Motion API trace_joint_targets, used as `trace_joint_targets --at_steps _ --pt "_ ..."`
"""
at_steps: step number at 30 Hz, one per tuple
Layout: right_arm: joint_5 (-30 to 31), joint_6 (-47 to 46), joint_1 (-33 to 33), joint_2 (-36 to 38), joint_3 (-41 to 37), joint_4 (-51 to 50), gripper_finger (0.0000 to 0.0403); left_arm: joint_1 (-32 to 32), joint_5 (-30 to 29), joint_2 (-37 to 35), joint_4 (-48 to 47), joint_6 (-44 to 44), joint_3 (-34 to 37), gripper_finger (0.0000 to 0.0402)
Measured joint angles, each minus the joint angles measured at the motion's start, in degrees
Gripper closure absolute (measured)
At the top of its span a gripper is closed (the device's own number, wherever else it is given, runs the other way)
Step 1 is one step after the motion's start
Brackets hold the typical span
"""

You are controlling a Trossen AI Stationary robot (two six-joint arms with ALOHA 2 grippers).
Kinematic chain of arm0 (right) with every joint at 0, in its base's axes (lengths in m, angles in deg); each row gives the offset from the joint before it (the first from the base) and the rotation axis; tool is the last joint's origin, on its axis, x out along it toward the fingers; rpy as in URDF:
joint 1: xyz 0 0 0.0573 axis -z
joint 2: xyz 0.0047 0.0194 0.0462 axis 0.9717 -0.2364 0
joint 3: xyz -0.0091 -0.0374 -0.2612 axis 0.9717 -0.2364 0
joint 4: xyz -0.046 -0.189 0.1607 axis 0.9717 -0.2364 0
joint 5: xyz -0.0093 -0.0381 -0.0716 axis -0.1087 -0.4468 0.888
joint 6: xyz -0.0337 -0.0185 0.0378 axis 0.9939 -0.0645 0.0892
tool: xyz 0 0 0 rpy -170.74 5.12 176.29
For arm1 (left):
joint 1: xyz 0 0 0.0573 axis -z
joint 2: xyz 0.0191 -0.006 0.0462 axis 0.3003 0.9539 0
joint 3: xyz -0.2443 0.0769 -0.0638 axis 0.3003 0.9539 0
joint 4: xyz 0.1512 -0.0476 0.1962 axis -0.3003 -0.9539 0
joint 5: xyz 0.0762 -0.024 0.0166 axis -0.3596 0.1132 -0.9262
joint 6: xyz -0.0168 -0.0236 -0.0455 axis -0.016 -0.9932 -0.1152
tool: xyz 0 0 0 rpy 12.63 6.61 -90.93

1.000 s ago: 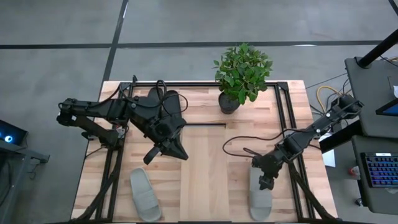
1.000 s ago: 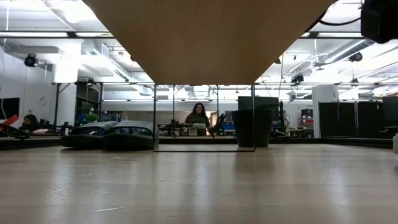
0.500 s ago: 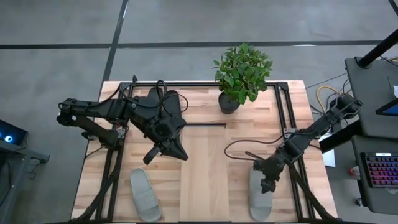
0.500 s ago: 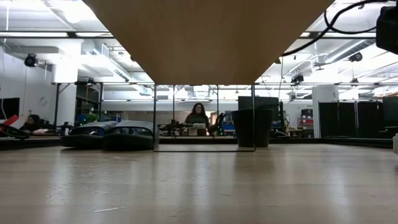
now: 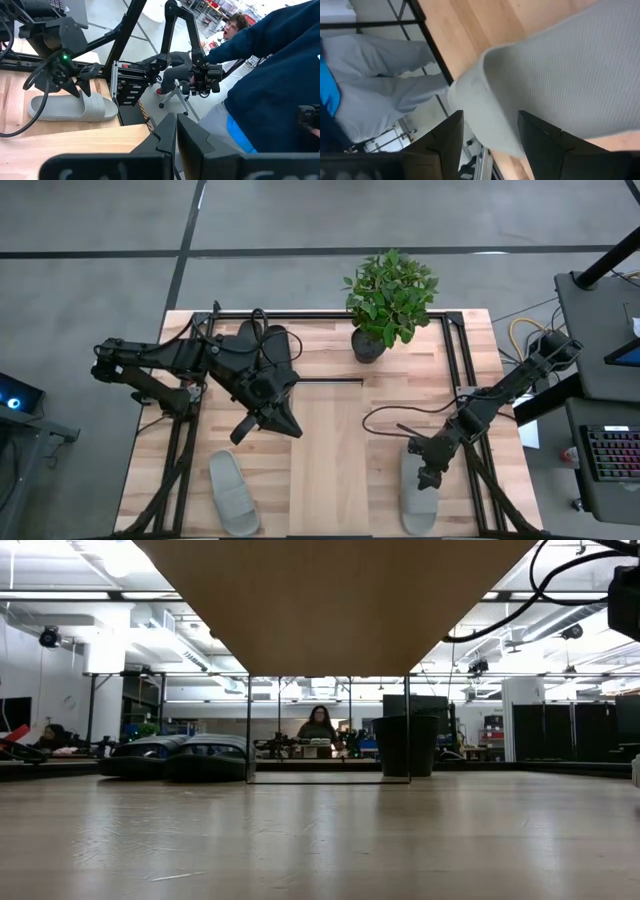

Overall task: Pick and place slides into the shelf
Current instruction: Put the right gray slipper on the shelf

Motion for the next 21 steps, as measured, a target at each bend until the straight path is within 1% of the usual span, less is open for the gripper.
trace_joint_targets --at_steps 4,8,10,14,19,21 --pt "0.19 0.0 -0.13 -0.01 -0.37 0.18 0.0227 0.0 0.0 0.0 0.0 0.0 0.0 0.0402" --pt "-0.13 0.04 -0.6 -2.3 -0.34 1.18 0.0226 0.0 0.0 0.0 0.0 -0.06 0.0 0.0402" --pt "-1.13 0.0 -1.04 -4.91 -0.11 4.45 0.0225 0.0 0.02 0.0 0.02 -0.08 0.0 0.0402" --pt "-3.8 -0.62 -2.35 -12.41 0.55 12.69 0.0225 0.0 0.02 0.0 0.04 -0.09 0.0 0.0402" --pt "-7.99 -0.94 -4.77 -21.09 3.61 18.5 0.023 0.0 0.02 0.0 0.04 -0.11 0.0 0.0402" --pt "-8.29 -1.42 -5.74 -23.71 4.89 19.85 0.0229 0.0 0.01 0.0 0.04 -0.09 0.0 0.0402"
